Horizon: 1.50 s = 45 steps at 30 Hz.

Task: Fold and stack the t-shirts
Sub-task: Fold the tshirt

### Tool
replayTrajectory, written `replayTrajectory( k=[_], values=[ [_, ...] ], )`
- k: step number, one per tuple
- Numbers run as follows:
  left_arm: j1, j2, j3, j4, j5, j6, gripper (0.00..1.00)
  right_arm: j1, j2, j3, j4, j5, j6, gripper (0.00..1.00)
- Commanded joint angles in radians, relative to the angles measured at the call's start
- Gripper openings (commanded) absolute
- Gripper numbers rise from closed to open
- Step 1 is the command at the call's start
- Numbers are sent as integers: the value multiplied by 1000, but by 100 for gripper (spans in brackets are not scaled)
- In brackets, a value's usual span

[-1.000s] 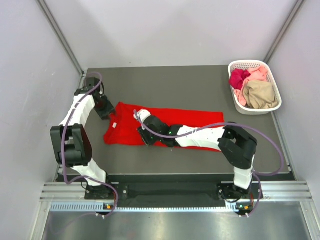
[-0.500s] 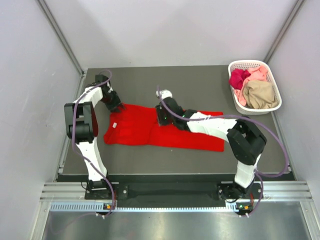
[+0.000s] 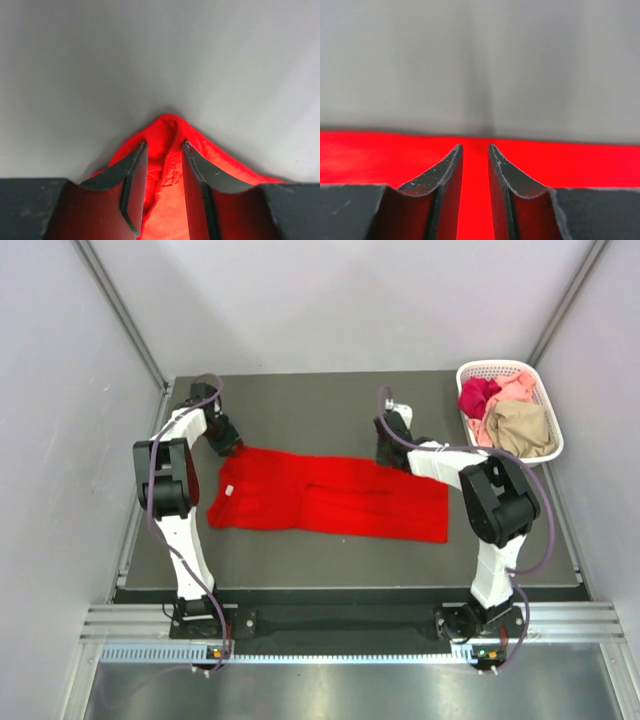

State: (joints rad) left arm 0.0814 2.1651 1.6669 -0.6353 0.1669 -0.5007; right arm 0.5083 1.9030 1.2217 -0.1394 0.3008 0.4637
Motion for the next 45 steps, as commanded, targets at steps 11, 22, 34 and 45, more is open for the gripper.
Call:
replayTrajectory(
  k=[11,22,34,45],
  values=[
    [38,82,8,-23,-125,-76,38,-143,-4,-90,-89,195,196,25],
    [49,-11,77,-61,-20,-131,42,-165,-68,-111,-61,113,303,30],
    [-54,-431,-292,-63,-32,-52,44,-160,-289,-160,-103,-178,66,43],
    [-109,-559,-594,-12,1,-202,43,-149,-550,-310,-144,-216,23,89]
  ],
)
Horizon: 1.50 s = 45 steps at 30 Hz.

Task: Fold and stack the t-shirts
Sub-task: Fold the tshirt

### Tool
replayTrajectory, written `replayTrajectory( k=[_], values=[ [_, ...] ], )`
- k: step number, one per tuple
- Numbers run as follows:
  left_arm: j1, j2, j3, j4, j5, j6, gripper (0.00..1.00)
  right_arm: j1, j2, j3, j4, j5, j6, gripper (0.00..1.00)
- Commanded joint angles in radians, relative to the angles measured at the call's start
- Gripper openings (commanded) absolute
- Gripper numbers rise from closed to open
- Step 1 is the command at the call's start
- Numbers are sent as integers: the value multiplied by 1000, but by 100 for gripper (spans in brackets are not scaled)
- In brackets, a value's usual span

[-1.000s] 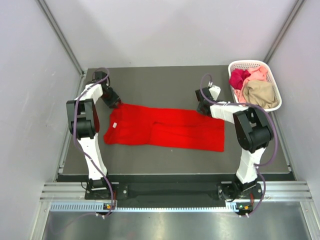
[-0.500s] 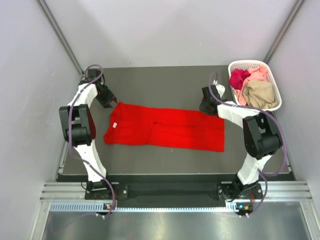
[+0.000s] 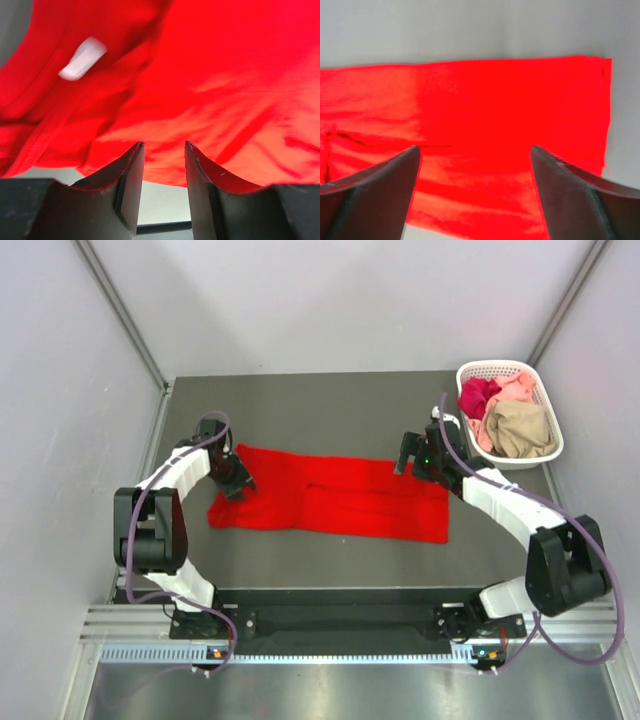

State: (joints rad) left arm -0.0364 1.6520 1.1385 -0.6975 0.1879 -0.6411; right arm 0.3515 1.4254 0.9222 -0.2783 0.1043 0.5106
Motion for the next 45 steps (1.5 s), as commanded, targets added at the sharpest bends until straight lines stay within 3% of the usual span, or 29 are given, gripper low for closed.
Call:
replayTrajectory(
  k=[1,2,8,22,32,37,41,45],
  values=[
    [9,-38,-78,56,-33,-63,43,7,-92,-13,-7,-12,-21,95],
    [12,-17,-89,55,-42,-65,43,7,-98,-19,-6,-12,-18,100],
    [18,55,-121,67,-143,-63,43,17,-106,-23,30,-78,-9,100],
    [30,195,24,41,-295,-42,42,52,-31,6,21,-63,34,100],
    [99,331,145,-2,-318,-34,41,-14,30,4,24,130,-17,99],
    [107,338,149,0,-329,-25,41,-77,93,-19,22,143,8,83],
    [112,336,132,-5,-295,-28,41,-86,89,-90,59,164,40,44],
    [109,273,90,21,-216,-25,44,-100,79,-132,85,193,45,37]
  ],
)
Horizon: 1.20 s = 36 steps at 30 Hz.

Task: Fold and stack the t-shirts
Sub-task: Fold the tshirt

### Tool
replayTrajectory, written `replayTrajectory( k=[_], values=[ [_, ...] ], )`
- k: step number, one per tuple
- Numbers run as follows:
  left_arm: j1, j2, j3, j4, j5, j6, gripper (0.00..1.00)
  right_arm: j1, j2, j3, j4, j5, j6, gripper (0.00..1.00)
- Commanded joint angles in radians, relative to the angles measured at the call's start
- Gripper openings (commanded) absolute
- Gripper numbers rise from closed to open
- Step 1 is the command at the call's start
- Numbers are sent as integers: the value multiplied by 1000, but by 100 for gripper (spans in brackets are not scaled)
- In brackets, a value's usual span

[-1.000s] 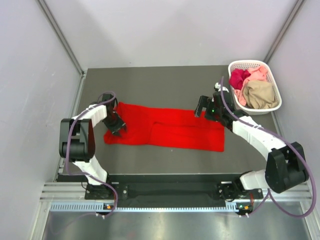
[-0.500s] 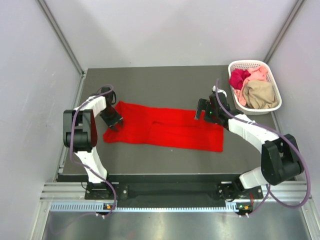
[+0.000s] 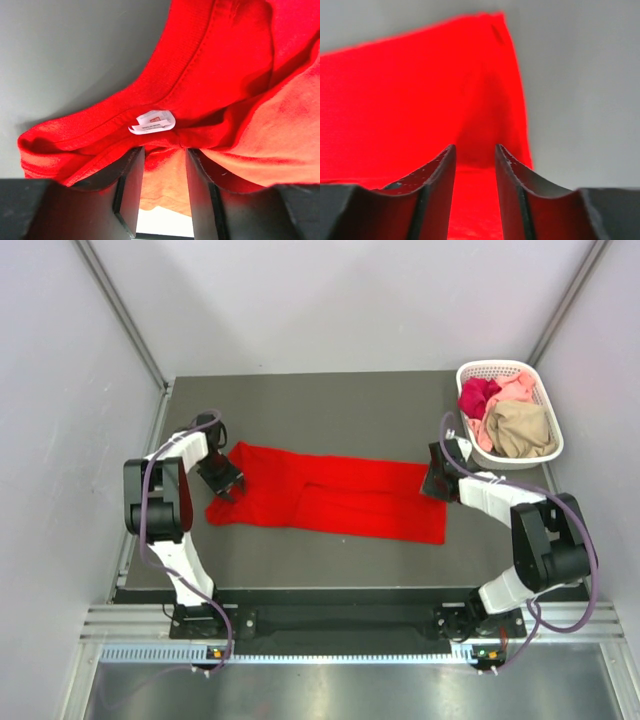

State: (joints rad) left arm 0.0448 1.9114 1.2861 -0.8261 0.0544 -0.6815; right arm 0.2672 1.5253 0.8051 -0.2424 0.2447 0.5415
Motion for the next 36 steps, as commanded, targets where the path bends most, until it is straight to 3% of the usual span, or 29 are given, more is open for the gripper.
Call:
replayTrajectory(
  k=[1,7,12,19,23,25,27,32,36],
  values=[
    [27,2,-56,142,-80,16,45,-19,-16,-18,49,60,11,36],
    [29,-115,-1,65,-126,16,46,-33,-7,-55,95,70,-5,31],
    [27,-160,28,80,-77,14,48,-34,-33,-41,65,47,-2,31],
    [23,-91,99,128,16,11,47,-31,-123,49,-17,-47,-11,48],
    [1,-23,183,47,-43,25,47,-23,-140,95,-28,-113,-17,57],
    [1,-23,161,60,-117,43,46,-8,-140,111,-9,-162,-41,60],
    [10,-34,136,106,-102,81,46,9,-117,120,28,-237,-92,65],
    [13,1,191,196,44,138,44,69,-51,201,43,-346,-181,69],
    [13,57,280,168,13,143,43,110,-48,200,78,-357,-172,69]
  ],
)
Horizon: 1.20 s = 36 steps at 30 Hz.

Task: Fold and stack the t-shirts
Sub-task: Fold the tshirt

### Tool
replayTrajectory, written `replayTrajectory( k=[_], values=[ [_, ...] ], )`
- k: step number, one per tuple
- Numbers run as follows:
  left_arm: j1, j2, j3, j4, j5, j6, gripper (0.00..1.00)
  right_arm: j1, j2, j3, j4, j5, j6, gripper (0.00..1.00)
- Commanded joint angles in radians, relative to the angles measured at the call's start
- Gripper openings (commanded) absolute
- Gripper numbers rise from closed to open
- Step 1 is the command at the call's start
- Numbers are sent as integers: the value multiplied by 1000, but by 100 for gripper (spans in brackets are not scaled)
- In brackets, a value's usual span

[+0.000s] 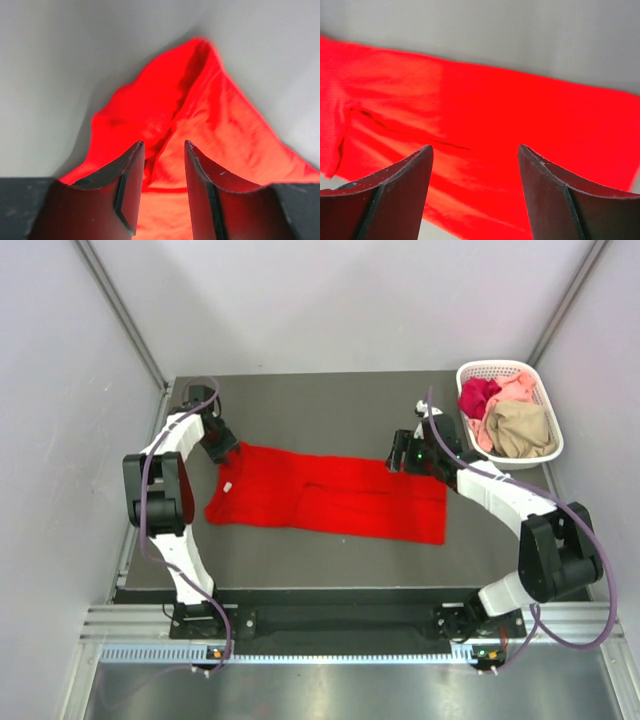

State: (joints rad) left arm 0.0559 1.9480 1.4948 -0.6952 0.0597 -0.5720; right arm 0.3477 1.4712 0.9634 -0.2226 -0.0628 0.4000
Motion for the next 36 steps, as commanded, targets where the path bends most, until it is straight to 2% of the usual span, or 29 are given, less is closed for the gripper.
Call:
replayTrajectory(
  k=[1,5,12,19,21,24,25,28,33,36],
  values=[
    [1,34,97,31,-18,44,43,36,12,49,58,-49,-26,69],
    [4,66,136,0,-121,115,40,73,47,83,39,-34,-32,69],
    [7,71,82,43,-101,280,43,108,84,124,29,-23,-33,70],
    [16,126,82,79,-64,314,42,119,87,156,5,-12,-38,70],
    [15,146,88,76,-73,320,39,119,81,158,-1,-5,-43,70],
    [16,167,105,72,-118,316,26,119,75,158,-4,1,-46,70],
    [16,170,107,77,-126,316,16,119,74,158,-6,0,-47,71],
    [16,190,136,83,-136,310,2,119,74,163,-3,0,-43,70],
    [16,258,226,100,-124,267,0,120,74,158,11,23,-18,71],
    [16,317,345,98,-100,248,0,120,64,146,34,98,29,71]
  ],
)
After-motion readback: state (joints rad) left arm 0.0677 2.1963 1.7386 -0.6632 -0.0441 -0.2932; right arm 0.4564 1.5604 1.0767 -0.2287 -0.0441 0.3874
